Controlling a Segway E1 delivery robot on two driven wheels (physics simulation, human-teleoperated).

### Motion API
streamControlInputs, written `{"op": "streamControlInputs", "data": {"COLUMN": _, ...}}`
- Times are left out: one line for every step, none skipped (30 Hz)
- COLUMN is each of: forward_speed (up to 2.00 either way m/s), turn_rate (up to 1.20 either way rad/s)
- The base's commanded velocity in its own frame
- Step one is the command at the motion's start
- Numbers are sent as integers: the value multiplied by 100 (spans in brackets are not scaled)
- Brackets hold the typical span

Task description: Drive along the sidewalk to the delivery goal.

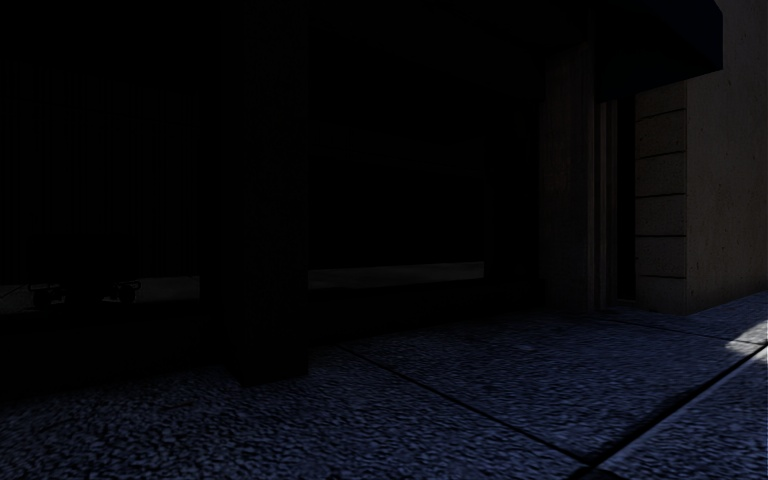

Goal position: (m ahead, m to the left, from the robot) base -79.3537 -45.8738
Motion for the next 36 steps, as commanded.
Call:
{"op": "streamControlInputs", "data": {"forward_speed": 0, "turn_rate": 0}}
{"op": "streamControlInputs", "data": {"forward_speed": 0, "turn_rate": 0}}
{"op": "streamControlInputs", "data": {"forward_speed": 0, "turn_rate": 0}}
{"op": "streamControlInputs", "data": {"forward_speed": 0, "turn_rate": 0}}
{"op": "streamControlInputs", "data": {"forward_speed": 0, "turn_rate": 0}}
{"op": "streamControlInputs", "data": {"forward_speed": 0, "turn_rate": 0}}
{"op": "streamControlInputs", "data": {"forward_speed": 0, "turn_rate": 0}}
{"op": "streamControlInputs", "data": {"forward_speed": 0, "turn_rate": 0}}
{"op": "streamControlInputs", "data": {"forward_speed": 0, "turn_rate": 0}}
{"op": "streamControlInputs", "data": {"forward_speed": 0, "turn_rate": 0}}
{"op": "streamControlInputs", "data": {"forward_speed": 0, "turn_rate": 0}}
{"op": "streamControlInputs", "data": {"forward_speed": 0, "turn_rate": 0}}
{"op": "streamControlInputs", "data": {"forward_speed": 0, "turn_rate": 0}}
{"op": "streamControlInputs", "data": {"forward_speed": 0, "turn_rate": 0}}
{"op": "streamControlInputs", "data": {"forward_speed": 0, "turn_rate": 0}}
{"op": "streamControlInputs", "data": {"forward_speed": 0, "turn_rate": 0}}
{"op": "streamControlInputs", "data": {"forward_speed": 0, "turn_rate": 0}}
{"op": "streamControlInputs", "data": {"forward_speed": 0, "turn_rate": 0}}
{"op": "streamControlInputs", "data": {"forward_speed": 0, "turn_rate": 0}}
{"op": "streamControlInputs", "data": {"forward_speed": 0, "turn_rate": 0}}
{"op": "streamControlInputs", "data": {"forward_speed": 0, "turn_rate": 0}}
{"op": "streamControlInputs", "data": {"forward_speed": 0, "turn_rate": 0}}
{"op": "streamControlInputs", "data": {"forward_speed": 0, "turn_rate": 0}}
{"op": "streamControlInputs", "data": {"forward_speed": 0, "turn_rate": 0}}
{"op": "streamControlInputs", "data": {"forward_speed": 0, "turn_rate": 0}}
{"op": "streamControlInputs", "data": {"forward_speed": 0, "turn_rate": 0}}
{"op": "streamControlInputs", "data": {"forward_speed": 0, "turn_rate": 0}}
{"op": "streamControlInputs", "data": {"forward_speed": 0, "turn_rate": 0}}
{"op": "streamControlInputs", "data": {"forward_speed": 0, "turn_rate": 0}}
{"op": "streamControlInputs", "data": {"forward_speed": 0, "turn_rate": 0}}
{"op": "streamControlInputs", "data": {"forward_speed": 0, "turn_rate": -30}}
{"op": "streamControlInputs", "data": {"forward_speed": 0, "turn_rate": -30}}
{"op": "streamControlInputs", "data": {"forward_speed": 25, "turn_rate": -45}}
{"op": "streamControlInputs", "data": {"forward_speed": 43, "turn_rate": -52}}
{"op": "streamControlInputs", "data": {"forward_speed": 78, "turn_rate": -55}}
{"op": "streamControlInputs", "data": {"forward_speed": 78, "turn_rate": -55}}
